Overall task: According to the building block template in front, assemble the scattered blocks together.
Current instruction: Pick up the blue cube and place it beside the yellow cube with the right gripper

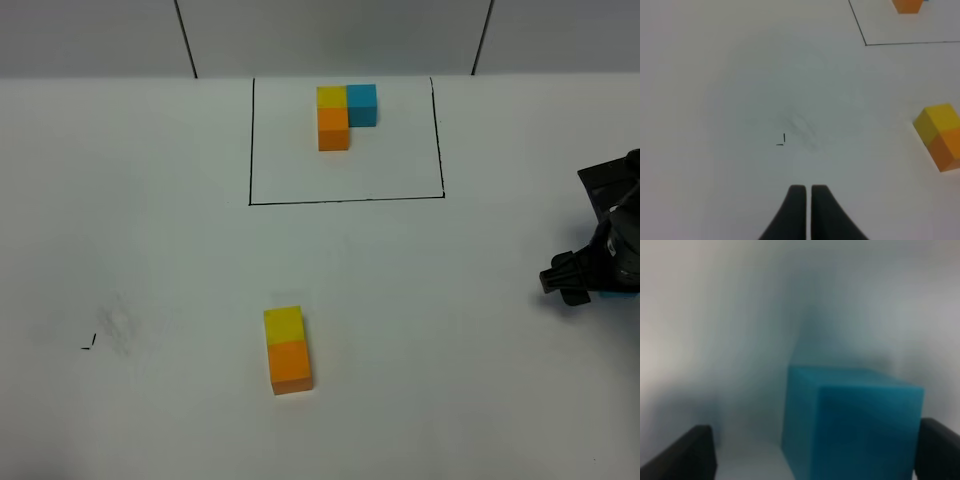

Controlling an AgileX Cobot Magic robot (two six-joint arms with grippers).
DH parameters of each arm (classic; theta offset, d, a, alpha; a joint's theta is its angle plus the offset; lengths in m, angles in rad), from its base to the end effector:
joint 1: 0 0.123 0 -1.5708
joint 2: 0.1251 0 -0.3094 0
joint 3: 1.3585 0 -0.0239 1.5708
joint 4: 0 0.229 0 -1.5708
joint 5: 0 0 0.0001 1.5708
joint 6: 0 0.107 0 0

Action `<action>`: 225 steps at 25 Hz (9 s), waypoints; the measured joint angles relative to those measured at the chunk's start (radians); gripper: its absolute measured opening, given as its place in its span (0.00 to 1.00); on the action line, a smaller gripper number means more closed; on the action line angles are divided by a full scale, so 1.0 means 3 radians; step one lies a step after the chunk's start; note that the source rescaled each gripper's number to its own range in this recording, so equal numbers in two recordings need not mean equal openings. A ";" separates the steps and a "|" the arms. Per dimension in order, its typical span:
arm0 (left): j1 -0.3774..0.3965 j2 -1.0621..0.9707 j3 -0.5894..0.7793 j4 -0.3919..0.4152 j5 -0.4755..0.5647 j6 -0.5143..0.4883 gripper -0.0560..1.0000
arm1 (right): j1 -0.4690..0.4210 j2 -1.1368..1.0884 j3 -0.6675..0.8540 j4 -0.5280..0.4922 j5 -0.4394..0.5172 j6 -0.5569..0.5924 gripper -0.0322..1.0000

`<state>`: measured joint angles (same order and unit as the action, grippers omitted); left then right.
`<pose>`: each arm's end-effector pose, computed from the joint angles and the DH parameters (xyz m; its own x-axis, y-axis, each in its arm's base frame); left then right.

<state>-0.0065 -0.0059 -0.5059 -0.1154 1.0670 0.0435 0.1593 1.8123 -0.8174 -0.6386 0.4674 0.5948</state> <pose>-0.0365 -0.0106 0.2608 -0.4497 -0.0094 -0.8931 0.0910 0.9943 -0.0563 0.2997 0.0190 0.1470 -0.9501 -0.1434 -0.2770 -0.0710 0.9642 -0.2556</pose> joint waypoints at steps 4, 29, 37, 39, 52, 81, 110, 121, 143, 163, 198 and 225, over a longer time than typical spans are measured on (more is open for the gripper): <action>0.0000 0.0000 0.0000 0.0000 0.0000 0.0000 0.06 | -0.0014 0.0035 0.0000 -0.0004 -0.0006 -0.0055 0.84; 0.0000 0.0000 0.0000 0.0000 0.0000 0.0000 0.06 | -0.0019 0.0068 0.0000 0.0040 -0.0112 -0.0164 0.54; 0.0000 0.0000 0.0000 0.0000 0.0000 0.0000 0.06 | 0.0138 -0.0262 0.0003 0.0270 0.0120 -0.0447 0.54; 0.0000 0.0000 0.0000 0.0000 0.0000 0.0000 0.06 | 0.0218 -0.0392 0.0003 0.0281 0.0210 -0.0459 0.54; 0.0000 0.0000 0.0000 0.0000 0.0000 0.0000 0.06 | 0.0948 -0.1172 0.0003 0.0871 0.0820 -0.2026 0.54; 0.0000 0.0000 0.0000 0.0000 0.0000 0.0000 0.06 | 0.1373 -0.1189 -0.0432 0.1471 0.1392 -0.4880 0.54; 0.0000 0.0000 0.0000 0.0000 0.0000 0.0000 0.06 | 0.1795 -0.0166 -0.1266 0.2281 0.1324 -0.5305 0.54; 0.0000 0.0000 0.0000 0.0000 0.0000 0.0000 0.06 | 0.1840 0.0125 -0.1270 0.2335 0.1147 -0.5389 0.54; 0.0000 0.0000 0.0000 0.0000 0.0000 0.0000 0.06 | 0.1840 0.0378 -0.1598 0.2450 0.1071 -0.5821 0.54; 0.0000 0.0000 0.0000 0.0000 0.0000 0.0000 0.06 | 0.1840 0.0575 -0.1704 0.2544 0.0976 -0.5900 0.54; 0.0000 0.0000 0.0000 0.0000 0.0000 0.0000 0.06 | 0.1840 0.0681 -0.1704 0.2712 0.0918 -0.5992 0.54; 0.0000 0.0000 0.0000 0.0000 0.0000 0.0000 0.06 | 0.1840 0.0872 -0.1709 0.2725 0.0844 -0.5992 0.54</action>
<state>-0.0065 -0.0059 -0.5059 -0.1154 1.0670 0.0435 0.7112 2.0740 -1.3302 0.1789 0.7206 -1.2027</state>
